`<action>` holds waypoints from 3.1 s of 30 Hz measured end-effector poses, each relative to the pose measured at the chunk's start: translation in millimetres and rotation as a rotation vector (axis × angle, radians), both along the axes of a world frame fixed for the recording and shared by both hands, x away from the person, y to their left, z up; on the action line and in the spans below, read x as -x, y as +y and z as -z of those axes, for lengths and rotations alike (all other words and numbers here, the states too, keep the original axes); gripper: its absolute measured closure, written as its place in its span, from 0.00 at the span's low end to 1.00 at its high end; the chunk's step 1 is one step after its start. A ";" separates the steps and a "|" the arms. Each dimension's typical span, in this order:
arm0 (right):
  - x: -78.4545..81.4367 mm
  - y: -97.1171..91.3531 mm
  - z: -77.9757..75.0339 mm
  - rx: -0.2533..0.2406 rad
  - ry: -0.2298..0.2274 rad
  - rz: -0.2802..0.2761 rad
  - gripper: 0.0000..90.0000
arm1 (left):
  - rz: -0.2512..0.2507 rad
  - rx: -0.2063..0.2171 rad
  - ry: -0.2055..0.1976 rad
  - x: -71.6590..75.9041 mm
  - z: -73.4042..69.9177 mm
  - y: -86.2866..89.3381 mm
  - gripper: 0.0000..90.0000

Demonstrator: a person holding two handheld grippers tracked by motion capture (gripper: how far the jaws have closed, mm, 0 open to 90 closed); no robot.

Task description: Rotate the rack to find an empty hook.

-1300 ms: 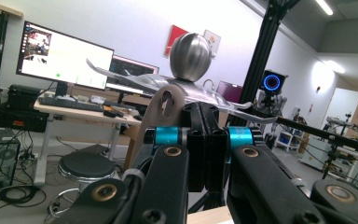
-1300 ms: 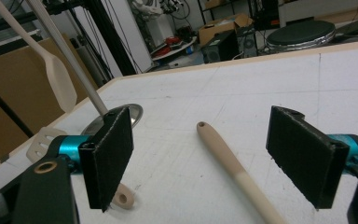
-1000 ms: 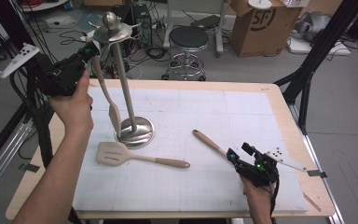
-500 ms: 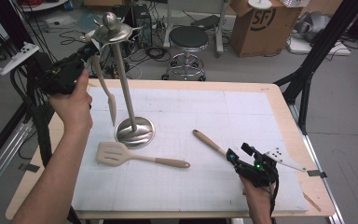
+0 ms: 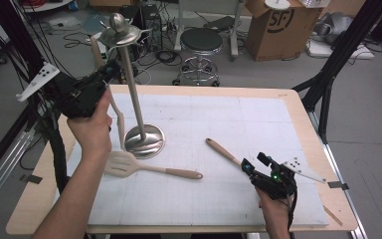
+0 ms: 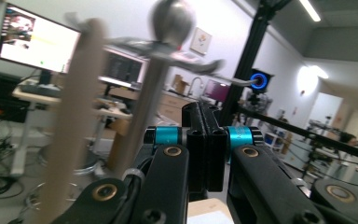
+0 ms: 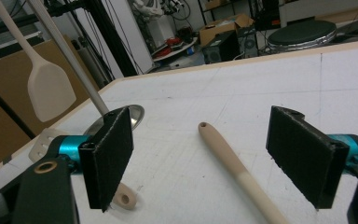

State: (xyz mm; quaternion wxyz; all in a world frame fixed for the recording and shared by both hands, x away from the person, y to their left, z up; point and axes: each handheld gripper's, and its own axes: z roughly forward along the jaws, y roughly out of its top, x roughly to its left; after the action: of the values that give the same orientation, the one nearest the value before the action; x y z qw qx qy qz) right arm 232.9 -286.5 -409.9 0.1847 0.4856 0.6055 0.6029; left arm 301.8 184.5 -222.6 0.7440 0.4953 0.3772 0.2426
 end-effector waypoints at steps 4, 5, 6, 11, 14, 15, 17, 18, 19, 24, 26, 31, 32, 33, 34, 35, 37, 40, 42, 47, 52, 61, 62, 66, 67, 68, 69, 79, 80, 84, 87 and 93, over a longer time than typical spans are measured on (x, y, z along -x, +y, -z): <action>0.3 0.7 -0.3 0.002 -0.001 -0.004 0.25 | -0.006 -0.009 -0.012 -0.4 -10.5 -8.4 1.00; 0.1 0.5 -0.4 0.002 -0.003 -0.004 0.25 | -0.010 -0.013 -0.012 -1.1 -12.5 -9.7 1.00; -0.1 0.1 -0.7 0.002 -0.003 -0.003 0.25 | -0.012 -0.017 -0.013 -1.9 -14.3 -10.6 1.00; -0.5 -2.1 -0.7 0.004 -0.008 0.003 0.25 | -0.037 -0.011 -0.003 -7.1 -16.0 -8.8 1.00; -0.7 -2.5 -0.6 0.004 -0.007 0.001 0.25 | -0.042 -0.011 -0.001 -9.6 -15.4 -5.6 1.00; -0.8 -2.6 -0.4 0.005 -0.008 0.001 0.25 | -0.045 -0.009 -0.003 -9.4 -15.5 -5.7 1.00; -0.4 -2.3 -0.5 -0.001 0.001 -0.001 0.25 | -0.046 -0.007 -0.005 -9.8 -15.4 -4.2 1.00; -0.5 -2.3 -0.5 0.001 0.001 -0.001 0.25 | -0.048 -0.004 -0.005 -9.8 -15.6 -3.5 1.00; -0.5 -2.1 -0.5 0.001 0.000 -0.001 0.25 | -0.052 -0.002 -0.009 -10.0 -15.7 -2.3 1.00; -0.6 -1.5 -0.4 0.001 -0.005 0.001 0.25 | -0.069 0.004 -0.012 -11.2 -16.9 7.9 1.00; -0.5 -1.4 -0.5 0.003 -0.002 -0.001 0.25 | -0.078 0.005 -0.010 -13.3 -17.0 12.6 1.00; -0.4 -1.2 -0.9 0.004 -0.004 0.001 0.25 | -0.092 0.014 0.000 -17.9 -16.7 20.5 1.00; -0.2 -1.3 -1.2 0.001 -0.002 0.000 0.25 | -0.097 0.013 0.000 -18.8 -16.5 21.8 1.00; -0.2 -1.5 -1.2 0.001 -0.004 -0.001 0.25 | -0.101 0.012 0.002 -19.8 -16.6 22.9 1.00; -0.2 -2.1 -1.2 0.003 -0.006 0.001 0.25 | -0.105 0.013 0.004 -20.8 -16.5 24.8 1.00; -0.1 -2.2 -1.3 0.001 -0.005 0.003 0.25 | -0.110 0.016 0.007 -22.2 -16.0 26.9 1.00; 0.2 -2.7 -1.5 0.000 -0.006 0.003 0.25 | -0.120 0.024 0.022 -25.6 -14.7 32.1 1.00; 0.5 -3.2 -1.4 -0.001 -0.005 0.004 0.25 | -0.133 0.021 0.036 -30.1 -12.4 39.3 1.00; 0.4 -2.9 -1.3 -0.002 -0.004 0.003 0.25 | -0.136 0.040 0.045 -32.0 -11.7 43.2 1.00; 0.7 -1.8 -1.3 0.000 0.000 0.002 0.25 | -0.119 0.032 0.045 -29.6 -10.5 43.5 1.00; 0.3 0.0 -0.2 0.005 -0.002 0.003 0.25 | -0.090 0.035 0.037 -19.6 -5.4 35.7 1.00; -0.6 2.0 0.3 0.007 -0.002 -0.001 0.25 | -0.012 0.022 0.017 -1.4 -3.3 6.8 1.00; -0.6 2.0 0.3 0.009 -0.002 -0.002 0.25 | -0.003 0.021 0.014 -0.7 -5.0 3.2 1.00; -0.3 1.1 0.2 0.004 0.003 -0.001 0.25 | 0.009 0.014 0.006 2.0 -11.8 -9.6 1.00; -0.4 0.2 0.4 0.006 0.000 0.001 0.25 | 0.003 0.010 0.002 2.8 -13.5 -11.8 1.00; -0.5 -0.1 0.6 0.003 -0.001 0.003 0.25 | -0.005 0.006 -0.004 3.2 -15.1 -12.9 1.00; -0.1 -0.5 0.6 0.002 0.004 0.004 0.25 | -0.009 0.013 -0.005 3.3 -16.0 -13.6 1.00; -0.2 -1.1 0.4 -0.002 0.003 -0.001 0.25 | -0.068 0.037 -0.021 -1.6 -18.9 0.2 1.00; -0.4 -0.7 0.6 -0.002 0.000 0.000 0.25 | -0.071 0.039 -0.022 -2.2 -18.8 1.8 1.00; 0.2 0.0 -0.2 0.003 -0.001 -0.001 0.25 | -0.095 0.052 -0.013 -5.9 -17.9 12.3 1.00; 0.3 0.1 -0.3 0.002 -0.001 -0.001 0.25 | -0.110 0.051 -0.005 -8.9 -17.1 19.3 1.00; 0.0 0.3 0.2 0.008 -0.001 -0.003 0.25 | -0.128 0.052 0.005 -13.9 -17.3 30.7 1.00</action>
State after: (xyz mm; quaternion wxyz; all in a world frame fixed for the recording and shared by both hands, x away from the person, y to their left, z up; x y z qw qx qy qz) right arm 233.0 -286.2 -410.2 0.1862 0.4837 0.6084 0.6010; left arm 315.7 215.2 -205.3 0.7388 0.4511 0.4161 0.2786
